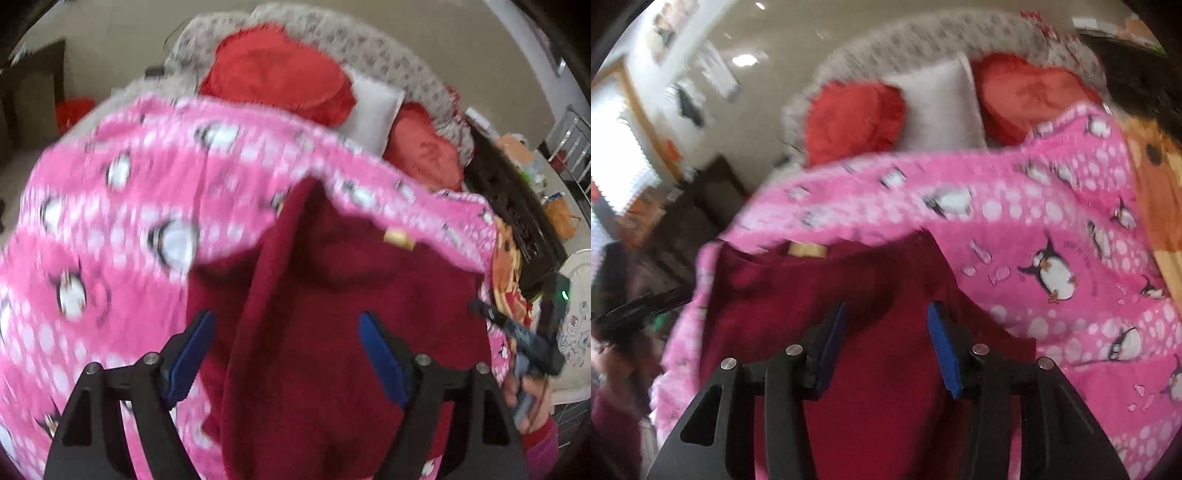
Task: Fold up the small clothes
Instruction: 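Open both grippers and release the folded sweatshirt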
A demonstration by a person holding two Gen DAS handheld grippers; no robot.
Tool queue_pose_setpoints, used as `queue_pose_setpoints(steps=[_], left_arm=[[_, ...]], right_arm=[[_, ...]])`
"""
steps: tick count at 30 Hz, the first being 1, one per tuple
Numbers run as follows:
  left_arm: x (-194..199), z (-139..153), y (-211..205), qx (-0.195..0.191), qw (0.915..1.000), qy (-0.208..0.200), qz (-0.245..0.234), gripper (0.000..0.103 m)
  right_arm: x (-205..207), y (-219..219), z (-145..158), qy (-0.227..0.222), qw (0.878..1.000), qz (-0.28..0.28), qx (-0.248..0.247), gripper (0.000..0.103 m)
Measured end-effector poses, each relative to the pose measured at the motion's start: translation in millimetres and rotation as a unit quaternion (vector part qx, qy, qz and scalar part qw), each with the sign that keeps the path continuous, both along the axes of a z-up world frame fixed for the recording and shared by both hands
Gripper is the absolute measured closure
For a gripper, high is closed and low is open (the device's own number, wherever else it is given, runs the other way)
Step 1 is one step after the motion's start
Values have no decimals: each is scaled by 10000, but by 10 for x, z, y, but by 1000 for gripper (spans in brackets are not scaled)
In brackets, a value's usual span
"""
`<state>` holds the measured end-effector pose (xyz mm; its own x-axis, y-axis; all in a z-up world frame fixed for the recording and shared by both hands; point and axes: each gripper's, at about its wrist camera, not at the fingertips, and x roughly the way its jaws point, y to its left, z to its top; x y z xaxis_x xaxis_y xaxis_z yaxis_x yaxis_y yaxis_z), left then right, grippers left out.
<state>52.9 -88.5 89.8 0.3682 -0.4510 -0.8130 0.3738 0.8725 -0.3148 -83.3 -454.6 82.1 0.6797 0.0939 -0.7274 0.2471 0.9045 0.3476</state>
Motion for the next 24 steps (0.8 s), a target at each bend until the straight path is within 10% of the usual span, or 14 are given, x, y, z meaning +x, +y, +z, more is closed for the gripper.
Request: queue_pose_setpoints(steps=[18, 24], left_arm=[[-900, -225, 650, -78, 9997, 132, -167, 18], [-1072, -108, 681, -146, 9992, 16, -366, 18]], right_arm=[[-1340, 454, -220, 327, 9975, 468, 421, 83], [-1292, 401, -376, 260, 9971, 237, 674, 103]])
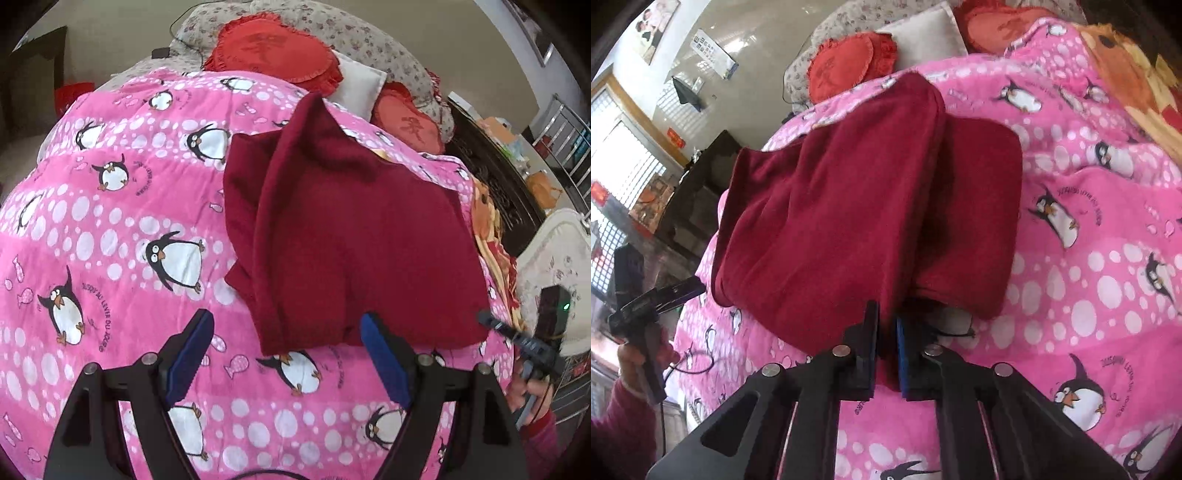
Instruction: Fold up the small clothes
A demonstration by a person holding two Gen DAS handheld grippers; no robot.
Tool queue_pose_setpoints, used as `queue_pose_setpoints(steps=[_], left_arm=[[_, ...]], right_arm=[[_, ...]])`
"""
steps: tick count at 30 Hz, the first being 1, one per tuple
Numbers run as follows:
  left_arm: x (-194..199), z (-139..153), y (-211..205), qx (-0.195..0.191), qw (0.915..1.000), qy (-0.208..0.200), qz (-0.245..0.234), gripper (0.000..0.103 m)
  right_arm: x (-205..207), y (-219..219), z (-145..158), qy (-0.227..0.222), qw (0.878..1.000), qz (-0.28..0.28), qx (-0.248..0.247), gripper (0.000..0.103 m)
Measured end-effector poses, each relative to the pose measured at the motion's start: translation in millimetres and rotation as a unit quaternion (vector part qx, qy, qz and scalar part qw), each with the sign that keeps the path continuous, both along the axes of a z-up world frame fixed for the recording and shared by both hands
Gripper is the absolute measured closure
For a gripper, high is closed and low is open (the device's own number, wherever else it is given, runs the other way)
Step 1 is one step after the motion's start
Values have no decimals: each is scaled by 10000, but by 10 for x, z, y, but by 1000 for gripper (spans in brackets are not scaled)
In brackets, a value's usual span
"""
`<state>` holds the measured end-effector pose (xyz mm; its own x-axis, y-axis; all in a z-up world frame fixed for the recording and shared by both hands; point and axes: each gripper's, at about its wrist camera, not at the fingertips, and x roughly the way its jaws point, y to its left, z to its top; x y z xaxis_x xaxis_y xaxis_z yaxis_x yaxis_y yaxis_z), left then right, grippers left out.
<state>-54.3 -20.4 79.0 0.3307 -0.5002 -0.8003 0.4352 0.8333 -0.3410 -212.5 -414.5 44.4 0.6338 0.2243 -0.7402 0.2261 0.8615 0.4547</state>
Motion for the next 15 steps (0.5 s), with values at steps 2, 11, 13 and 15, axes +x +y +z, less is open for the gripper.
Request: queue_pose_setpoints(steps=[2, 11, 13, 15], left_arm=[[-42, -14, 2, 23, 9999, -26, -97, 18], [33, -330, -159, 186, 9992, 164, -299, 30], [84, -394, -203, 202, 9978, 352, -522, 54], [106, -415, -243, 232, 9966, 420, -668, 69]], right_arm=[[-132, -40, 177, -251, 9997, -63, -18, 103], [-267, -249, 19, 92, 9992, -396, 13, 103], [-283, -281, 9, 42, 9989, -459, 121, 103], [-288, -315, 29, -7, 9985, -513, 192, 103]])
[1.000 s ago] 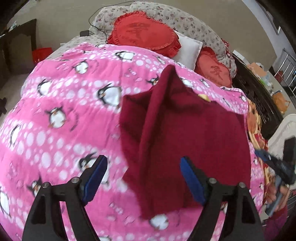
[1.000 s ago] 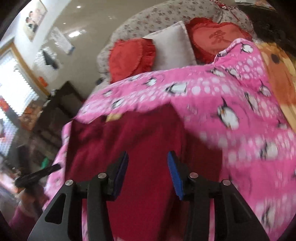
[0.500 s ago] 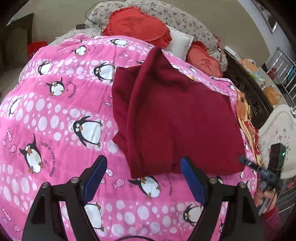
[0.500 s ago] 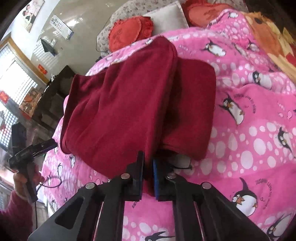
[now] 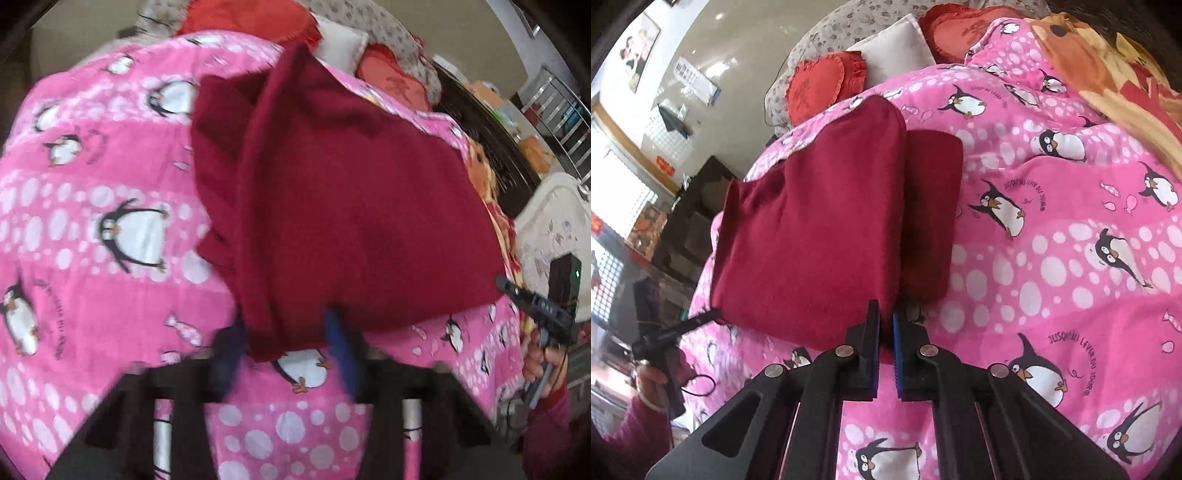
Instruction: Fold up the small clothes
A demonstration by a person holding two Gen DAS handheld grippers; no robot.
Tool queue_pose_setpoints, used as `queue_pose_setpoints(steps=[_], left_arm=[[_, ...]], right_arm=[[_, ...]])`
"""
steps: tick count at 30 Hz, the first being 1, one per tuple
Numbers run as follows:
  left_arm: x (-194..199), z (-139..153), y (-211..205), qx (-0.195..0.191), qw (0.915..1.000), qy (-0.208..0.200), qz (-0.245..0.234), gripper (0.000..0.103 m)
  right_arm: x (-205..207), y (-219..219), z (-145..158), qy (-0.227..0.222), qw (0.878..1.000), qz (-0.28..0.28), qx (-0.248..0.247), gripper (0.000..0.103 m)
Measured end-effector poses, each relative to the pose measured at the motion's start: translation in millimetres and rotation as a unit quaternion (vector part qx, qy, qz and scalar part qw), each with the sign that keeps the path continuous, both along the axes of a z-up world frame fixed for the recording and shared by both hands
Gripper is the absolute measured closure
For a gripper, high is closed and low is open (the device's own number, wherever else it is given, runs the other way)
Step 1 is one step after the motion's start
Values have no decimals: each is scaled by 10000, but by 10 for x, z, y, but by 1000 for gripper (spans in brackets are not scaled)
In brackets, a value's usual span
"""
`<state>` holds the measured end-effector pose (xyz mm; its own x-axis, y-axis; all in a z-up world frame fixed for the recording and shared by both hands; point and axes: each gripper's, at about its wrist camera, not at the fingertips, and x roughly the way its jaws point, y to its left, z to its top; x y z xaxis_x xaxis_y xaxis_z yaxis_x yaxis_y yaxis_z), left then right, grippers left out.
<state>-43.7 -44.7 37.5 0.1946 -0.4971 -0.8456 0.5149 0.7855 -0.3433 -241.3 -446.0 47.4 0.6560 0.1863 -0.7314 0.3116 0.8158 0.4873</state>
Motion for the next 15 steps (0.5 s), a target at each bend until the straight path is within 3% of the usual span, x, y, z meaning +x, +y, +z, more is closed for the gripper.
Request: queue_pose_setpoints(steps=[3, 7, 9, 12, 15], left_arm=[[-18, 82, 6, -8, 9999, -15, -127, 85], [-94, 223, 152, -42, 9995, -219, -210, 93], [-110, 169, 241, 161, 9992, -329, -132, 93], [-66, -45, 359, 63, 9999, 88, 108, 93], [-121, 35, 347, 58, 9998, -95, 140, 92]], right_arm=[[-13, -5, 96, -65, 9999, -76, -113, 103], [-71, 41, 313, -310, 9990, -141, -301, 103], [-61, 56, 301, -235, 9989, -106, -397, 103], [-17, 12, 39, 152, 9994, -148, -262, 103], [-26, 16, -119, 284, 9993, -214, -75, 103]])
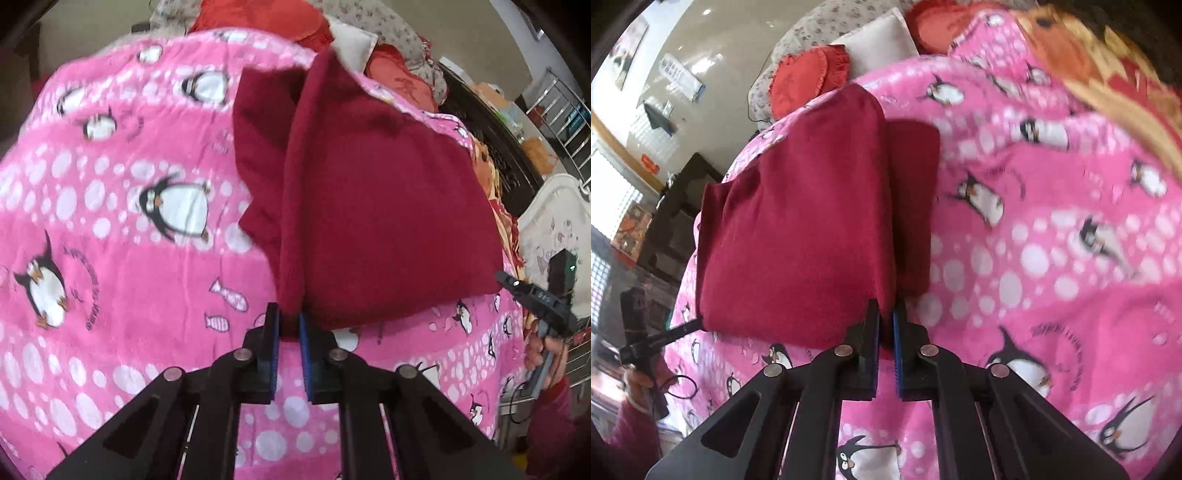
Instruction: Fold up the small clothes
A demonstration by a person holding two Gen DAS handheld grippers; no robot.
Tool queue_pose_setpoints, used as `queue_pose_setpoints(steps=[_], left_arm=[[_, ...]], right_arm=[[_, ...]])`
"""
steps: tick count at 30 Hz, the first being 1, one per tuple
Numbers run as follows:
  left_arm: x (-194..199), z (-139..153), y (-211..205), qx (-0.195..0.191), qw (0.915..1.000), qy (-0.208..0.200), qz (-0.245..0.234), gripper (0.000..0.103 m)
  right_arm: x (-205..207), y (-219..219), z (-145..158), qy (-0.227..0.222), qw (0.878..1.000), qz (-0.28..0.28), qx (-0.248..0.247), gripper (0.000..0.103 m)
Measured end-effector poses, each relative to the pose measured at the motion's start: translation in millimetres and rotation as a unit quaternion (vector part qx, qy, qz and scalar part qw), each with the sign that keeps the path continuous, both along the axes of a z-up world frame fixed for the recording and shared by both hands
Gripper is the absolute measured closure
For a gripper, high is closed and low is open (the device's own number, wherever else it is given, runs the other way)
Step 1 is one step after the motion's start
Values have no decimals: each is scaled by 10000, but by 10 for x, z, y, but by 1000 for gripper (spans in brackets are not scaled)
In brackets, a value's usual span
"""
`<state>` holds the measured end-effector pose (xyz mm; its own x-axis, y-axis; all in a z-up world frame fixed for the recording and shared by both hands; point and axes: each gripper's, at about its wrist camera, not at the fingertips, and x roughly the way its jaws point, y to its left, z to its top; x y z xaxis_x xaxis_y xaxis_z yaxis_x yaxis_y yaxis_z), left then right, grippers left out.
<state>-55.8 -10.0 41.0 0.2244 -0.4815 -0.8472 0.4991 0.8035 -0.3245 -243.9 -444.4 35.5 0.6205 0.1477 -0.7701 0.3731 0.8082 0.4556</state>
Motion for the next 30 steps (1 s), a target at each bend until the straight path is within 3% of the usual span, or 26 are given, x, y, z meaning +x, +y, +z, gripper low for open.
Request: queue_pose_setpoints(steps=[2, 5, 8, 11, 15, 19, 25, 28, 30], left_arm=[[-27, 134, -25, 108, 9997, -231, 33, 90], [-32, 340, -26, -60, 9988, -473, 133, 70], [23, 491, -78, -260, 9976, -619, 196, 63], [172, 526, -236, -212, 9965, -737, 324, 58], [466, 484, -525, -171, 9952, -785, 562, 56], [802, 402, -713, -259, 9936, -689, 862, 47], [1190, 242, -953, 98, 9900, -869, 1109, 47], [1362, 121, -980, 133, 9899, -724, 1213, 47], [1445, 37, -999, 172, 9901, -661, 1223, 47]], right_arm=[[-76, -26, 108, -138, 9997, -188, 31, 103], [-142, -20, 375, -259, 9982, -279, -458, 103], [-82, -12, 604, -510, 9969, -158, -578, 103], [168, 29, 692, -589, 9961, 18, -652, 103], [699, 94, 610, -477, 9959, 144, -758, 103], [1119, 62, 511, -400, 9954, 163, -859, 103], [1497, -24, 432, -357, 9922, 115, -1189, 103], [1649, -80, 408, -312, 9889, 69, -1449, 103], [1783, -161, 338, -196, 9904, 37, -1370, 103]])
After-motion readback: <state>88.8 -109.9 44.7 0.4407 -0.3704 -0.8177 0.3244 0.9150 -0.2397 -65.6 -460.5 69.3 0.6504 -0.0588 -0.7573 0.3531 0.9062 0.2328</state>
